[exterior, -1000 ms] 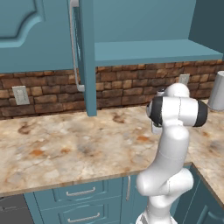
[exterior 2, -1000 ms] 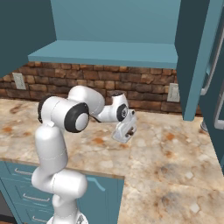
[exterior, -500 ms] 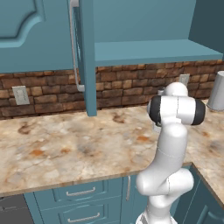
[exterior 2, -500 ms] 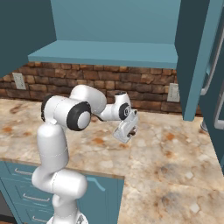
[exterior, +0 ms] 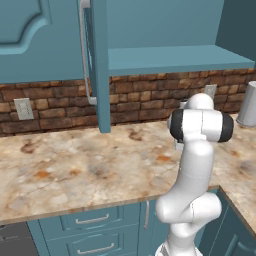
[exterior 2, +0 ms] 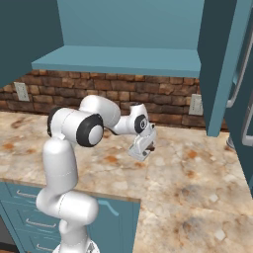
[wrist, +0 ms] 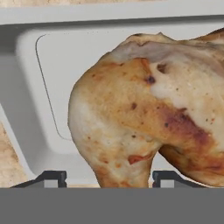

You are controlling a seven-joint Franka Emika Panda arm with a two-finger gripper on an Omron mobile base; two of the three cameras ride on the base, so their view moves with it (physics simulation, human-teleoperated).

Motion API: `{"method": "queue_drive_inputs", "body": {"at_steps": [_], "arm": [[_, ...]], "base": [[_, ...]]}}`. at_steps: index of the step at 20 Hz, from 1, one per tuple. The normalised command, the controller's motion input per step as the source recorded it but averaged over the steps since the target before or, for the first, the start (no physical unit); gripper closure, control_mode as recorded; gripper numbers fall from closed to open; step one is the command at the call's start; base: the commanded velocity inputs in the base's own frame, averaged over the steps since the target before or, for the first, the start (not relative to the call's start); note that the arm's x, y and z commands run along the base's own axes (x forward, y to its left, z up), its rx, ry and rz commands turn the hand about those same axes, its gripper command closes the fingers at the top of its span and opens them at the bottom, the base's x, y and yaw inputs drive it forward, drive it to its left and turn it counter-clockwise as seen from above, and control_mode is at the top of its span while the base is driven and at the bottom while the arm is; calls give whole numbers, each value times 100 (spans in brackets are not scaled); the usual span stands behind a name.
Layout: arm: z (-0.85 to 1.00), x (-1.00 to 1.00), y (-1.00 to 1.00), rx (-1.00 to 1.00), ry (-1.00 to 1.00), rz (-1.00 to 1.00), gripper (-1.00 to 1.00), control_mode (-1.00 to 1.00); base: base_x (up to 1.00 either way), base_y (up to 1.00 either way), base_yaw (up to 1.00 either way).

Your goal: Retrieve the tupperware from the cabinet, then place the raw meat into the tupperware to avoid contamination.

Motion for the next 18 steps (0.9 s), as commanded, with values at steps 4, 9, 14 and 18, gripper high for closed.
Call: {"method": "queue_drive_inputs", "body": {"at_steps": [4, 9, 14, 18], "arm": [[0, 0, 0, 0, 4, 0, -100, -100], [0, 0, 0, 0, 4, 0, -100, -100], [0, 0, 0, 0, 3, 0, -100, -100], [0, 0, 0, 0, 0, 0, -100, -100]], "base": [[0, 0, 0], [0, 0, 0], [0, 0, 0], [0, 0, 0]]}}
